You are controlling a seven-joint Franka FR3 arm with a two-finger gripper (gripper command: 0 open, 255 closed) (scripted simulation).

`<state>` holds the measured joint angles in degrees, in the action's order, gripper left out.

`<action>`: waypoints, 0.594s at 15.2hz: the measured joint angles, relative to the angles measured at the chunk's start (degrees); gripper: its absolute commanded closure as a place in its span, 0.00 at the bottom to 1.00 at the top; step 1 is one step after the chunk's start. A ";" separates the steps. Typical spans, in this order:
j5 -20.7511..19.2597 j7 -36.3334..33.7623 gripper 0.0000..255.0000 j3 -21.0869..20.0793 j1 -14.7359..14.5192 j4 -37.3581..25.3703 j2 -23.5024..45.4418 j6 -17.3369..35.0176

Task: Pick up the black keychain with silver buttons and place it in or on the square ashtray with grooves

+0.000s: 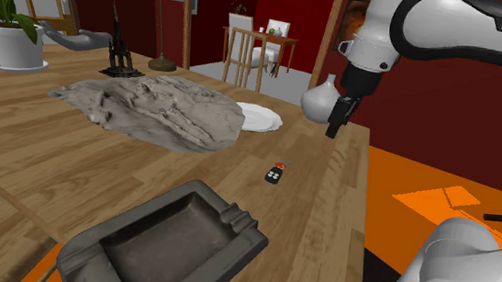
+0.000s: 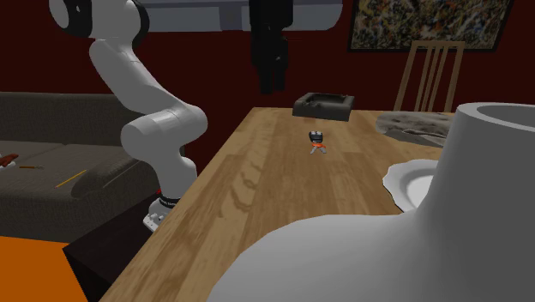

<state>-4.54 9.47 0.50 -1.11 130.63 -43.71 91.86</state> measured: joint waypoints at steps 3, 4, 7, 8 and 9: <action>1.32 -3.16 0.00 -1.54 0.13 0.56 0.67 0.75; 2.30 -5.49 0.00 -2.65 0.20 0.87 0.95 1.02; 5.32 -12.99 0.00 -6.04 0.52 2.48 2.83 3.61; 6.35 -15.58 0.00 -7.25 0.63 2.32 3.82 4.22; 7.43 -18.29 0.00 -8.57 0.71 2.52 5.05 5.42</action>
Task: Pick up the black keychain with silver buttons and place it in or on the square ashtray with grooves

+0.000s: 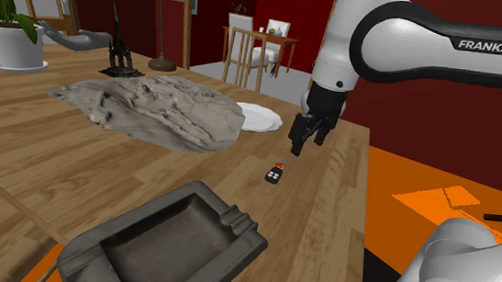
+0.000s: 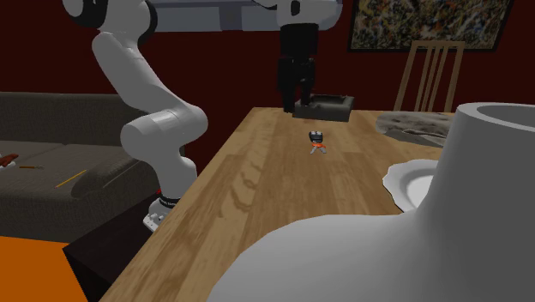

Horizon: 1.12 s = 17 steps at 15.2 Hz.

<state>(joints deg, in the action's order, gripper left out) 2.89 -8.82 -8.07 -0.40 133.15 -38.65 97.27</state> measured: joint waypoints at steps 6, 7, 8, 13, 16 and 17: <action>4.62 -13.33 0.00 -6.04 0.67 -0.70 6.43 5.09; 4.77 -13.76 0.00 -6.23 0.73 -0.45 6.78 5.67; 4.94 -14.02 0.00 -6.40 0.69 0.30 6.79 6.43; 5.24 -14.18 0.00 -6.85 0.64 3.44 7.30 10.05; 5.33 -14.23 0.00 -6.95 0.58 4.03 7.26 10.62; 5.33 -14.23 0.00 -6.95 0.58 4.06 7.26 10.67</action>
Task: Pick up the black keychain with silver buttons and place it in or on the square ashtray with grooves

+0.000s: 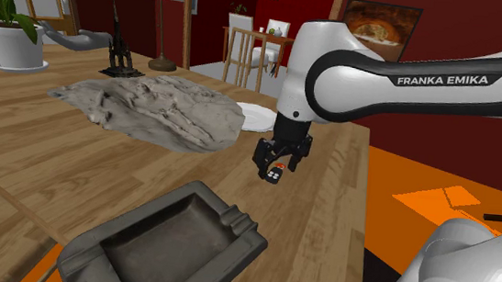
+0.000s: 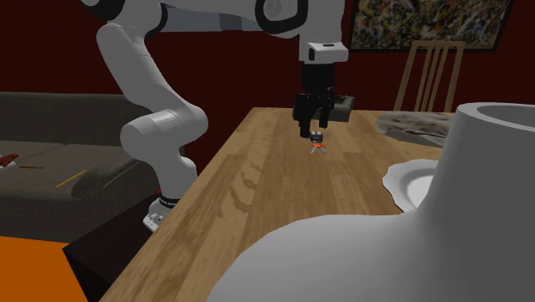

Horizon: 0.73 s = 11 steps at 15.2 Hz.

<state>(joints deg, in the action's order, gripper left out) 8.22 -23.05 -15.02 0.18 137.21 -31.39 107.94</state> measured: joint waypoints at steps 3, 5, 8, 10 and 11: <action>0.00 0.01 1.00 0.00 0.00 0.05 -0.01 0.05; 0.00 0.01 1.00 0.00 0.00 0.05 -0.01 0.05; 0.00 0.01 1.00 0.00 0.00 0.05 -0.01 0.05; 0.00 0.01 1.00 0.00 0.00 0.06 -0.01 0.05; 0.00 0.01 1.00 0.00 0.00 0.06 -0.01 0.05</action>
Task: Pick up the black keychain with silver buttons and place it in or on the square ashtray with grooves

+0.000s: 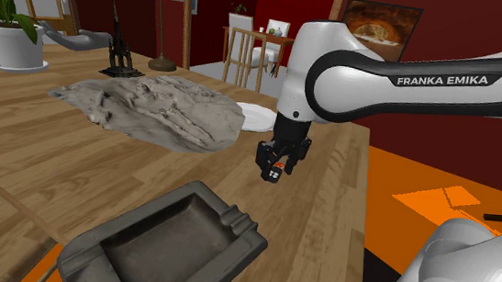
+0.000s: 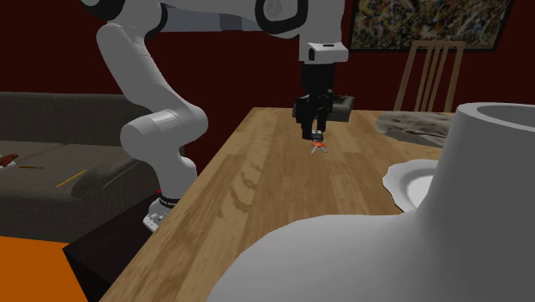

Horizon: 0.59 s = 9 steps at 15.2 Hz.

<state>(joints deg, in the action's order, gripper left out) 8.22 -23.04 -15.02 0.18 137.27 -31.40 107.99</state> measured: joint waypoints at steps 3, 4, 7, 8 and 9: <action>-0.04 -0.01 1.00 0.03 0.02 -0.33 0.01 -0.32; -0.07 -0.05 1.00 0.08 0.03 -0.95 -0.04 -0.98; -0.25 -0.11 1.00 0.30 0.11 -3.01 -0.18 -3.16; -0.27 -0.12 1.00 0.36 0.12 -3.50 -0.24 -3.72; -0.32 -0.18 1.00 0.39 0.14 -4.24 -0.22 -4.43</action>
<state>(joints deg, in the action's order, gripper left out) 7.90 -23.22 -14.63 0.31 133.03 -31.62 103.56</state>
